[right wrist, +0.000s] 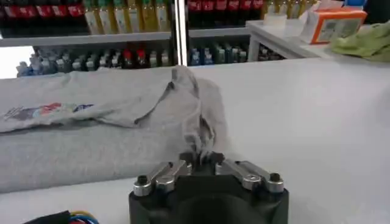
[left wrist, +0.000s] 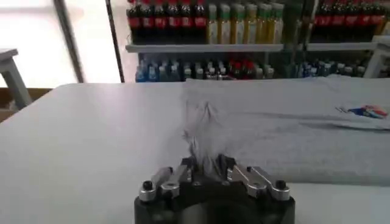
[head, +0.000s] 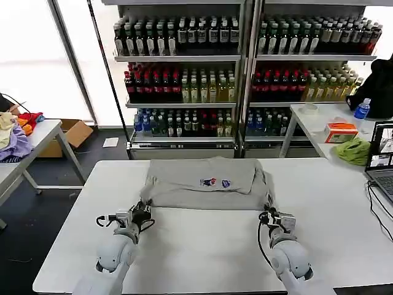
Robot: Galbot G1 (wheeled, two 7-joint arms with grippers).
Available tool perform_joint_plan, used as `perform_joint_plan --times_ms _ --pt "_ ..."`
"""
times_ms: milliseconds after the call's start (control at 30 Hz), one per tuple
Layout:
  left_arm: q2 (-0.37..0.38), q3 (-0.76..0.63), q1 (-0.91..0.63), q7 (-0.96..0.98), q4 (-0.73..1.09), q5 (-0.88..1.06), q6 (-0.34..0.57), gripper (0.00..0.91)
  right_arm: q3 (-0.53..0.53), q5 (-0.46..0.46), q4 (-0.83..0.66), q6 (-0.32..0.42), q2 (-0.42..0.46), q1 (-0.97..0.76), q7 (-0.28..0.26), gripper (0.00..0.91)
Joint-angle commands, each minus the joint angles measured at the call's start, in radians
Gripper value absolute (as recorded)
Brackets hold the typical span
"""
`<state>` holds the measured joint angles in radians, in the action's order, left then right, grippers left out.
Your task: Fold and organize the clothes.
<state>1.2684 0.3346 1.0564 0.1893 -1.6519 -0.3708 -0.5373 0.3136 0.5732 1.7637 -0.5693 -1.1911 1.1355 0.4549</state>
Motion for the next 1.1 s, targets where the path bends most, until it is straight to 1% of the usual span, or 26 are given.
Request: perform_joint_plan --times_ms 33,267,400,433,633,667,833,967,1000,1067,1100 --pt "-0.005 0.008 0.028 -0.004 -0.050 0.020 0.016 0.000 0.013 0.006 0.039 -0.003 0.000 0.031 0.000 0.000" --pt "-0.004 0.022 0.088 -0.004 -0.127 0.035 0.036 0.000 0.040 0.013 0.096 0.009 0.013 0.067 0.001 0.000" --pt "-0.015 0.039 0.166 -0.001 -0.234 0.043 0.039 0.000 0.061 0.021 0.166 0.015 0.034 0.108 0.007 0.000" --pt "-0.016 0.043 0.189 0.001 -0.253 0.045 0.039 0.000 0.072 0.030 0.204 0.015 0.040 0.124 0.009 0.000" --pt "-0.011 0.070 0.367 0.011 -0.436 0.063 0.044 0.000 0.130 0.041 0.331 0.003 0.052 0.251 0.032 0.000" --pt "-0.011 0.075 0.417 0.011 -0.473 0.073 0.049 0.000 0.134 0.040 0.343 0.003 0.056 0.265 0.034 0.000" --pt "-0.012 0.080 0.555 0.014 -0.584 0.109 0.070 0.000 0.168 0.036 0.454 0.004 0.084 0.395 0.056 0.000" --pt "-0.019 0.089 0.687 0.020 -0.637 0.167 0.093 0.000 0.217 0.059 0.538 -0.008 0.132 0.489 0.069 0.000" --pt "-0.019 0.096 0.725 0.021 -0.651 0.169 0.093 0.000 0.222 0.067 0.561 -0.008 0.157 0.526 0.088 0.000" --pt "-0.020 0.106 0.774 0.020 -0.677 0.179 0.100 0.000 0.223 0.057 0.578 0.002 0.184 0.580 0.092 0.000" --pt "-0.017 0.110 0.789 0.020 -0.684 0.186 0.106 0.000 0.221 0.049 0.589 0.015 0.196 0.612 0.103 0.000"
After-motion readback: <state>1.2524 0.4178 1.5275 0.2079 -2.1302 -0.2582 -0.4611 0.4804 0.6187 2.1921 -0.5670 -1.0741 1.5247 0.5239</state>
